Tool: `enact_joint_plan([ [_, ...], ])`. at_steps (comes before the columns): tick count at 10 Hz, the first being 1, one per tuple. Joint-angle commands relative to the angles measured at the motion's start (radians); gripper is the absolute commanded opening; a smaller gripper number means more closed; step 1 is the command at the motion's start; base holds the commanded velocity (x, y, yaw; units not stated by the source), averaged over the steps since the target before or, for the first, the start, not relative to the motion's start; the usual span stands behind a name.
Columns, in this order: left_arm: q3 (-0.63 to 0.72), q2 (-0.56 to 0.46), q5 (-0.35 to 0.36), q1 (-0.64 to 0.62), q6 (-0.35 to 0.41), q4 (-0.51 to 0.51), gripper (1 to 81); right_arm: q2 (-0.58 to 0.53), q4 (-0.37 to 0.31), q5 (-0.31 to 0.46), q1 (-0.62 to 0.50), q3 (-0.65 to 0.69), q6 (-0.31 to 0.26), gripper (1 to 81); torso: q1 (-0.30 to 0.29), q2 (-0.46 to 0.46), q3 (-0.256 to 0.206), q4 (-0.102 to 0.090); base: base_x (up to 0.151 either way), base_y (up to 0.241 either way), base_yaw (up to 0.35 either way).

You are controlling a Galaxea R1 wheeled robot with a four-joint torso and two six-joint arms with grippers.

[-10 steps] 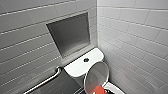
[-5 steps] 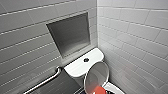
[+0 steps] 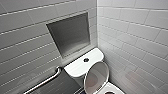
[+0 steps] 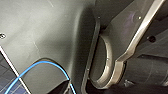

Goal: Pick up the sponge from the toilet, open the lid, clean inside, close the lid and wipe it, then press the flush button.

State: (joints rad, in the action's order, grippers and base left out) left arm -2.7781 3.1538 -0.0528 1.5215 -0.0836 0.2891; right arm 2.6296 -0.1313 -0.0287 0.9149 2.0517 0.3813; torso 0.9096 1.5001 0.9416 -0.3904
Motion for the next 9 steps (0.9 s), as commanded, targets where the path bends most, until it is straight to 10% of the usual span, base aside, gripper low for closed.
enact_joint_plan([
  [1,-0.002,0.0,-0.076,0.001,-0.001,0.001,81.1,-0.067,0.013,0.055,-0.072,-0.114,-0.001,1.0,0.0,0.0,0.0,0.0,0.0,0.0,0.0],
  [9,-0.002,0.003,-0.075,0.001,0.001,0.002,81.1,-0.256,0.021,0.029,0.029,-0.243,-0.002,1.0,0.0,0.0,0.0,0.0,0.0,0.0,0.0],
])
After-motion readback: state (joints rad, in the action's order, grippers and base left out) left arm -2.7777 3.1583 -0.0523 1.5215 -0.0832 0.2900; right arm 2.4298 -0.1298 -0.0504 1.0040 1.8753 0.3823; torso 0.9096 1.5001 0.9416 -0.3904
